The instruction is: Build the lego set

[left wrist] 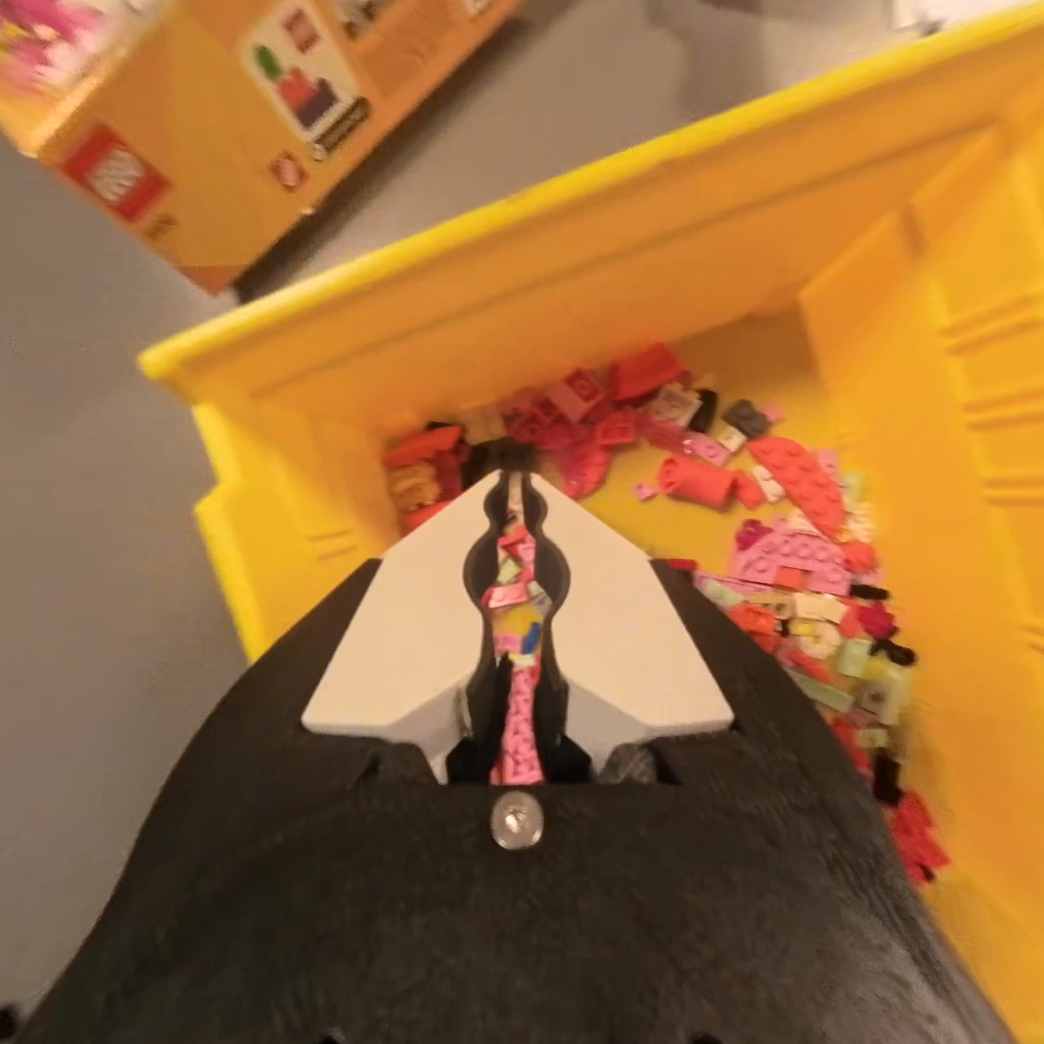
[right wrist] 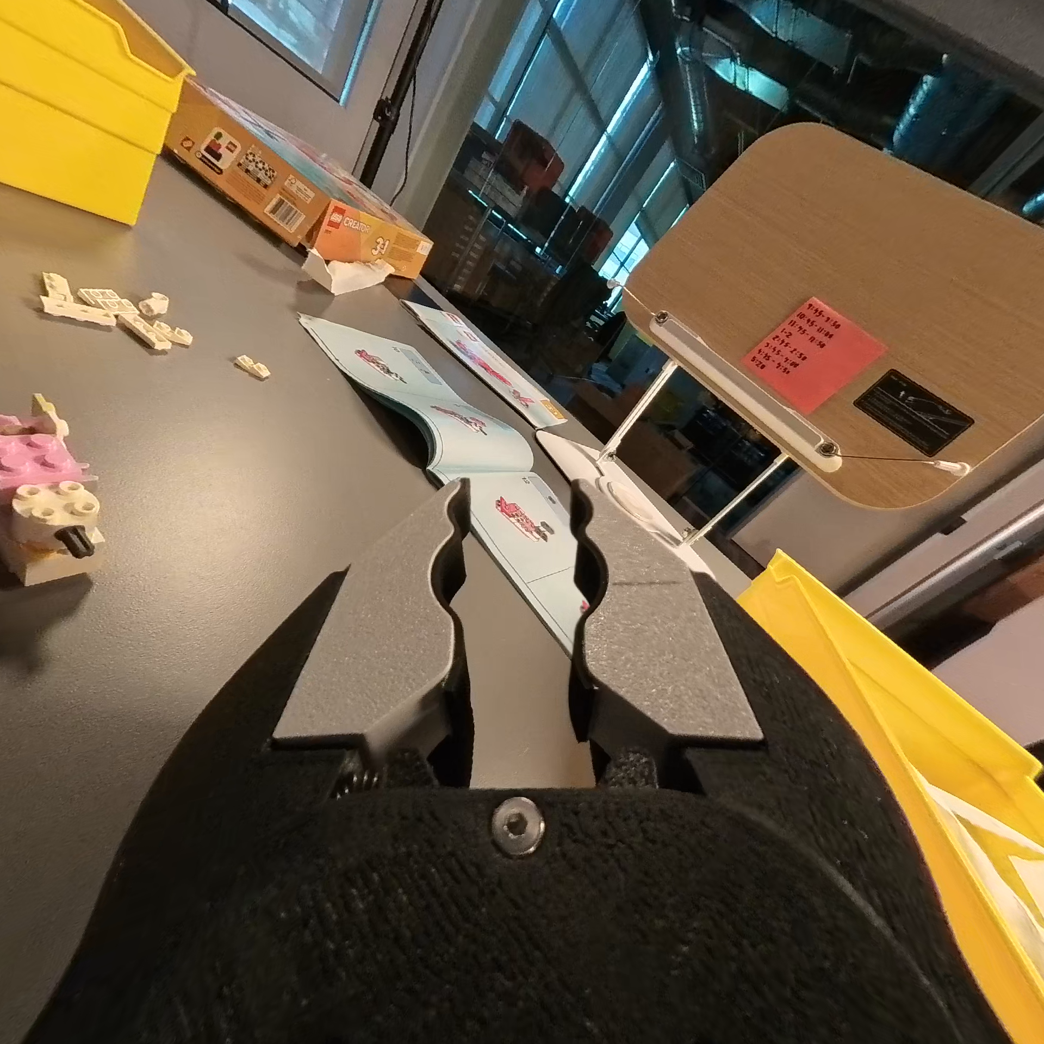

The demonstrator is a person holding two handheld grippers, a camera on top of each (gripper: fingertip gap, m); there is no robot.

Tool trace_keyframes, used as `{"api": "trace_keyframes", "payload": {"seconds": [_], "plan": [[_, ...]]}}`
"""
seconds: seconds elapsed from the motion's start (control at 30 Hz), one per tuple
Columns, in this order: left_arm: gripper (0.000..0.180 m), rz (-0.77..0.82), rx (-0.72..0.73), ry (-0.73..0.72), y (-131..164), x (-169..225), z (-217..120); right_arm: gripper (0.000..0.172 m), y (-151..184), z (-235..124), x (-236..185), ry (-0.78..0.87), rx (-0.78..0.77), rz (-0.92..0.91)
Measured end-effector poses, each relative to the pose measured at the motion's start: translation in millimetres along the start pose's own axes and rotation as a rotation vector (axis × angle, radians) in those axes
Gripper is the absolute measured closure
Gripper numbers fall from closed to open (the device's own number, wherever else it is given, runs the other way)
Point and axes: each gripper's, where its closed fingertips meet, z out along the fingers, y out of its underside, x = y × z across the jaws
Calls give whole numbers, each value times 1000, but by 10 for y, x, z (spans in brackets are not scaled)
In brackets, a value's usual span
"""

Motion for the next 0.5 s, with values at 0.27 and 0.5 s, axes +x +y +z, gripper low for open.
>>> {"api": "trace_keyframes", "payload": {"seconds": [0.27, 0.5], "plan": [[180, 129, -154, -93, -65, -99, 70, 138, 6, 1, 2, 0, -3, 2], [161, -19, -245, 64, -70, 3, 200, 138, 1, -4, 7, 0, 0, 7]]}}
